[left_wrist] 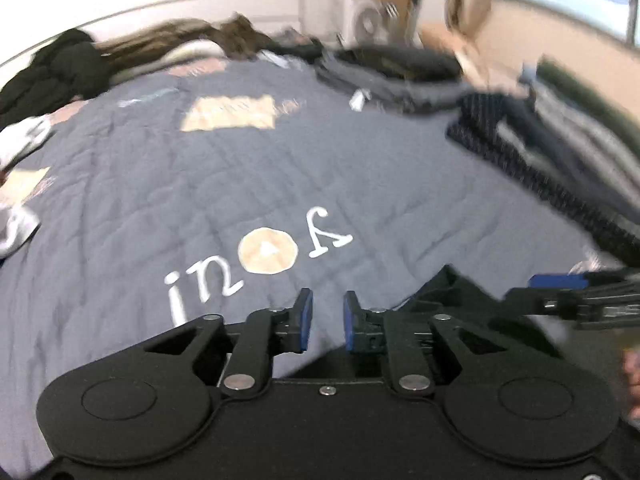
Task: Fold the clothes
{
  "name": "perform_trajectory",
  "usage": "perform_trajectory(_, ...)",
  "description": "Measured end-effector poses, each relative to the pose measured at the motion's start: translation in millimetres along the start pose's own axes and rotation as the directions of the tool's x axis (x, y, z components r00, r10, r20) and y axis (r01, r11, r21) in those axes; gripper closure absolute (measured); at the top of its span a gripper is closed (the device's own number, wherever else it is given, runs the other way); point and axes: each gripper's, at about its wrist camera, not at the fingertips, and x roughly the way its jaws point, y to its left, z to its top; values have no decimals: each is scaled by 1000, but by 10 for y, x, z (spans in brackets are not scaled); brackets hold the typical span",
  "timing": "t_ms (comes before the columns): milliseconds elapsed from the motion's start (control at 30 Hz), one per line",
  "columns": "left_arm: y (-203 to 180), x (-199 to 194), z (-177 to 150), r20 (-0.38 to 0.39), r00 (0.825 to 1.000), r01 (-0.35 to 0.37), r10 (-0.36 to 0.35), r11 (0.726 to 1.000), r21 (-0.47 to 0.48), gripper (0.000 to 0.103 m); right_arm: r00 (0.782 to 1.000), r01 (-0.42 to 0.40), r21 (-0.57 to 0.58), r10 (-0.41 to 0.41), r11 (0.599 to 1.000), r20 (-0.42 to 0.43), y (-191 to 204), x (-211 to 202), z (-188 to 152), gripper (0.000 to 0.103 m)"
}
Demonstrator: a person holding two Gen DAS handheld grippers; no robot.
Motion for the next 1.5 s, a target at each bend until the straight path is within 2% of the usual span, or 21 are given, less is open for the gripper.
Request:
perform_trajectory(67, 156, -331, -175, 52, 998, -13, 19, 995, -99, 62, 1000, 5, -16, -5, 1000, -2, 2, 0, -3, 28)
perform_trajectory(133, 336, -682, -396, 97, 993, -45, 65, 981, -189, 54, 1000, 22, -45, -23, 999, -10, 12, 8, -19, 28)
perform_trajectory(200, 567, -983, -660, 112, 981, -123, 156, 958, -258, 53, 999, 39, -73, -40, 997, -18, 23, 17, -36, 28)
perform_trajectory(300, 921, -1302, -1011, 70, 944, -292, 324, 912, -288, 53, 998, 51, -102, -54, 994, -25, 47, 17, -65, 28)
perform_trajectory(400, 1318, -1458, -1241, -32, 890, -445, 456, 848, -289, 53, 998, 56, -111, -58, 992, -16, 71, -5, -63, 28)
perform_trajectory(500, 1523, -1546, -1363, -54, 867, -489, 496, 824, -286, 53, 998, 56, -118, -57, 991, -11, 101, -8, -65, 28)
perform_trajectory(600, 1602, -1498, -1365, -59, 864, -497, 501, 826, -265, 49, 998, 57, -126, -59, 990, -12, 130, 11, -68, 28)
perform_trajectory(733, 1637, -1295, -1368, -77, 883, -467, 463, 847, -255, 49, 998, 51, -131, -54, 990, -17, 158, 39, -78, 28)
perform_trajectory(833, 1717, -1135, -1416, -101, 896, -441, 432, 840, -316, 49, 998, 49, -130, -52, 990, -19, 178, 59, -83, 28)
perform_trajectory(867, 1758, -1111, -1422, -103, 901, -431, 422, 837, -338, 56, 999, 48, -129, -50, 991, -19, 182, 64, -84, 28)
perform_trajectory(900, 1798, -1087, -1428, -105, 905, -420, 411, 833, -360, 68, 999, 46, -128, -49, 991, -19, 188, 67, -87, 28)
perform_trajectory(933, 1844, -1077, -1430, -109, 906, -417, 408, 825, -382, 93, 999, 41, -127, -44, 991, -19, 193, 69, -87, 28)
perform_trajectory(1067, 2029, -1322, -1474, -71, 885, -435, 461, 762, -480, 94, 999, 24, -118, -26, 993, -21, 197, 66, -95, 28)
perform_trajectory(1167, 2117, -1458, -1541, -56, 870, -446, 490, 735, -511, 95, 1000, 23, -112, -25, 993, -14, 194, 52, -88, 28)
perform_trajectory(1200, 2136, -1480, -1549, -52, 865, -450, 499, 727, -519, 95, 1000, 23, -110, -24, 994, -12, 194, 47, -86, 28)
perform_trajectory(1233, 2153, -1488, -1551, -53, 861, -455, 505, 720, -525, 89, 1000, 23, -108, -24, 994, -9, 193, 43, -84, 28)
perform_trajectory(1333, 2145, -1451, -1500, -107, 864, -470, 492, 712, -522, 81, 1000, 21, -108, -22, 994, -6, 194, 36, -84, 28)
perform_trajectory(1400, 2052, -1556, -1489, -83, 856, -475, 511, 710, -519, 70, 1000, 25, -113, -26, 993, -8, 196, 40, -85, 28)
perform_trajectory(1433, 1999, -1634, -1495, -71, 853, -473, 517, 707, -526, 56, 1000, 28, -117, -29, 993, -9, 200, 42, -86, 28)
perform_trajectory(1467, 1943, -1738, -1522, -57, 856, -458, 514, 702, -545, 49, 1000, 24, -124, -26, 992, -8, 220, 27, -89, 28)
perform_trajectory(1500, 1883, -1842, -1557, -46, 860, -444, 509, 699, -561, 48, 1000, 21, -130, -22, 991, -7, 240, 12, -91, 28)
